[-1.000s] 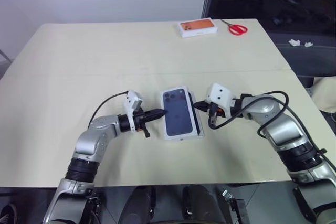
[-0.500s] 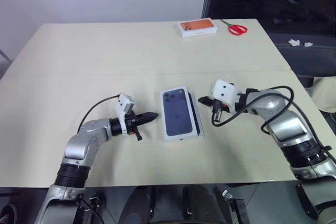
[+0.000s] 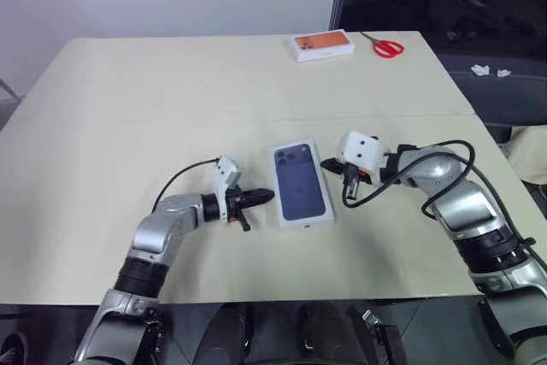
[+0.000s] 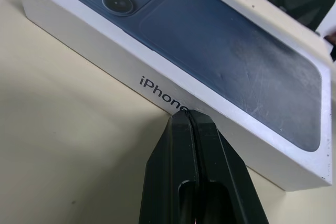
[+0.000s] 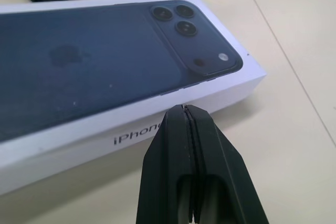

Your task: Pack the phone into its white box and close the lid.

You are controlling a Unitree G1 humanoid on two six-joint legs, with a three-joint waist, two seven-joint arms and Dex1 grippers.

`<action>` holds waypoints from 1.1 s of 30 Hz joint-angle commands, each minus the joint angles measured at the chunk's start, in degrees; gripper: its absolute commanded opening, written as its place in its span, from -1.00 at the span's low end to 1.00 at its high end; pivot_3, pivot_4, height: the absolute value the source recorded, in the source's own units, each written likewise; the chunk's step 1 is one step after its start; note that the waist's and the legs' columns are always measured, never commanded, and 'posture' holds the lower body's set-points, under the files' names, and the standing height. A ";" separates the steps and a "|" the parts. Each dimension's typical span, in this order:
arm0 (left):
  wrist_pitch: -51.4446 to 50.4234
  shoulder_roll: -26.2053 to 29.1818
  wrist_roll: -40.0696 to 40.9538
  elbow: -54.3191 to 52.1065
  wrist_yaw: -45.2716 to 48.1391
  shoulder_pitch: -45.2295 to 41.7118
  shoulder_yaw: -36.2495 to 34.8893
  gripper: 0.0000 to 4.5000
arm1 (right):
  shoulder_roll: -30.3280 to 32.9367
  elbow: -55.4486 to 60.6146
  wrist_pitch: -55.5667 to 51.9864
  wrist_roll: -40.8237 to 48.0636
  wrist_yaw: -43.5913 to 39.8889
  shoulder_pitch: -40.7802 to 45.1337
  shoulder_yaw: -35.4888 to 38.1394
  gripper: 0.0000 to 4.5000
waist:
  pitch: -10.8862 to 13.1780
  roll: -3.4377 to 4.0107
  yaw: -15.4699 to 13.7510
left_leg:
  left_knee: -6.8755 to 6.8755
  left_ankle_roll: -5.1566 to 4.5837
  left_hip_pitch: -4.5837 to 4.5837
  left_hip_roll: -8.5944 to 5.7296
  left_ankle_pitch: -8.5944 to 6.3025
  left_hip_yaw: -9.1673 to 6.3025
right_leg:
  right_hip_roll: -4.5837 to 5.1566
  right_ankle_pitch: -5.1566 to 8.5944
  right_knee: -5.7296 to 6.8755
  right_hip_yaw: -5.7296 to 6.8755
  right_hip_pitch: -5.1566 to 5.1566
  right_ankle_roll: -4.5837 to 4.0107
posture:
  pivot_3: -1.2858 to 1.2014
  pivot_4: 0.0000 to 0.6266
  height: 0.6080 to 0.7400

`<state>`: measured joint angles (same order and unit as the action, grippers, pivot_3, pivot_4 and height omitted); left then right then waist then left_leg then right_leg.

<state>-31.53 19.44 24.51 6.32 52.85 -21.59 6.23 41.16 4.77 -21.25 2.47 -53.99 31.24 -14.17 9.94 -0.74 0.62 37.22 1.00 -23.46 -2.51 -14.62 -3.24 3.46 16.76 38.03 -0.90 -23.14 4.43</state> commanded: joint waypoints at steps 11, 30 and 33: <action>-0.84 -0.91 2.76 -3.55 -0.25 -1.13 -1.72 -1.00 | -0.72 2.27 0.08 -0.67 -0.04 -1.06 -0.09 -0.99 | 0.00 0.00 -0.06 | 0.02 0.00 0.00 -0.01 0.00 -0.01 | 0.00 0.00 0.00 0.00 0.02 0.00 | 0.03 -0.52 1.00; -1.71 -2.20 3.01 -4.76 -1.70 -0.86 -1.67 -1.00 | 0.64 2.59 -1.07 -3.76 -2.72 -3.11 -2.53 -0.99 | -0.01 -0.02 -0.07 | 0.04 0.01 0.00 -0.01 0.00 -0.01 | 0.00 0.00 0.01 0.01 0.03 0.00 | 0.03 -0.52 1.00; -1.03 -1.61 2.00 -4.26 -1.36 0.02 -0.75 -1.00 | -0.57 4.40 -2.59 -1.95 -2.95 -3.19 -1.60 -0.99 | -0.01 -0.02 -0.04 | 0.04 0.01 0.01 -0.01 0.00 -0.01 | 0.00 0.00 0.00 0.01 0.04 0.00 | 0.03 -0.52 1.00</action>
<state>-33.29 17.58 26.57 3.68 50.96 -21.64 5.05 41.05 7.20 -23.28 -0.60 -56.22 28.46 -15.70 9.93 -0.76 0.58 37.26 1.01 -23.46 -2.51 -14.62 -3.25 3.46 16.76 38.03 -0.88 -23.10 4.43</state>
